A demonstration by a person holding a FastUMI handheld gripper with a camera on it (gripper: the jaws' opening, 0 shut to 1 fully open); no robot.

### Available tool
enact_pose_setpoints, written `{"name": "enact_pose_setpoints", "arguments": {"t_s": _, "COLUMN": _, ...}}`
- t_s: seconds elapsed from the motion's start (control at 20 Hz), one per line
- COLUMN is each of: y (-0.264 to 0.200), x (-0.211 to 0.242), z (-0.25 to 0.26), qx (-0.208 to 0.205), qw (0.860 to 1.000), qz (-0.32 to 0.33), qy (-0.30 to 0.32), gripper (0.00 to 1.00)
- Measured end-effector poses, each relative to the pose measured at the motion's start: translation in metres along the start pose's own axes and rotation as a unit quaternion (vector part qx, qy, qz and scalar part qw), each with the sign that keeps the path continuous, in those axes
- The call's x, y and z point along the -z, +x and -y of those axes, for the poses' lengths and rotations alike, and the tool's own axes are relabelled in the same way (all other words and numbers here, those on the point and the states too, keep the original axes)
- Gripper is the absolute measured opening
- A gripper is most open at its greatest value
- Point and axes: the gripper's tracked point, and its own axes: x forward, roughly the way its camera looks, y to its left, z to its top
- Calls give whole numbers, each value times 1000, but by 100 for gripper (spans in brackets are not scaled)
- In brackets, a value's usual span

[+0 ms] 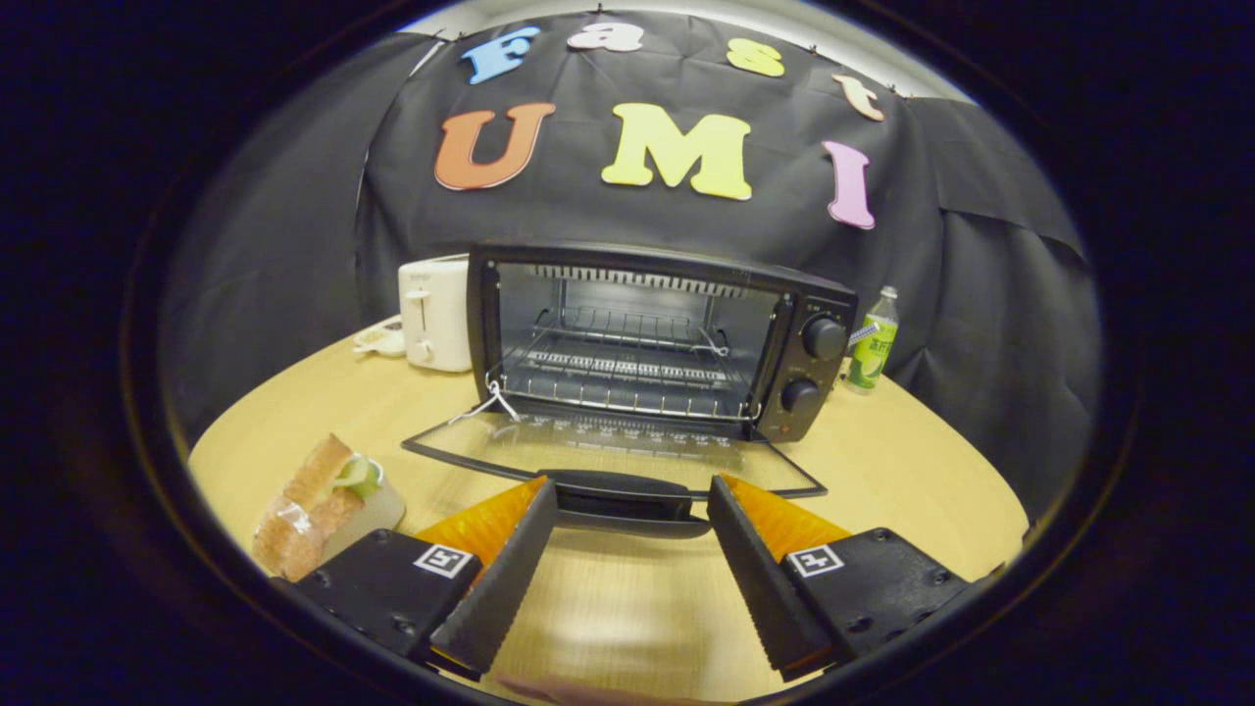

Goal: Open the toaster oven, put the food inside, and close the toaster oven door.

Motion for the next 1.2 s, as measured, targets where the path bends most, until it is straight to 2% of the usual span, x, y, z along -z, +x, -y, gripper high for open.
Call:
{"name": "enact_pose_setpoints", "arguments": {"t_s": 0.3, "y": -3, "x": -5, "z": 0, "qx": -3, "qw": 1000, "qz": 4, "qy": -11, "gripper": 100}}
{"name": "enact_pose_setpoints", "arguments": {"t_s": 0.55, "y": 1, "x": 9, "z": -2, "qx": -5, "qw": 999, "qz": -30, "qy": -8, "gripper": 100}}
{"name": "enact_pose_setpoints", "arguments": {"t_s": 1.0, "y": -10, "x": 3, "z": 6, "qx": -41, "qw": 998, "qz": -50, "qy": 21, "gripper": 100}}
{"name": "enact_pose_setpoints", "arguments": {"t_s": 1.2, "y": -24, "x": -11, "z": 3, "qx": -87, "qw": 992, "qz": -61, "qy": 64, "gripper": 100}}
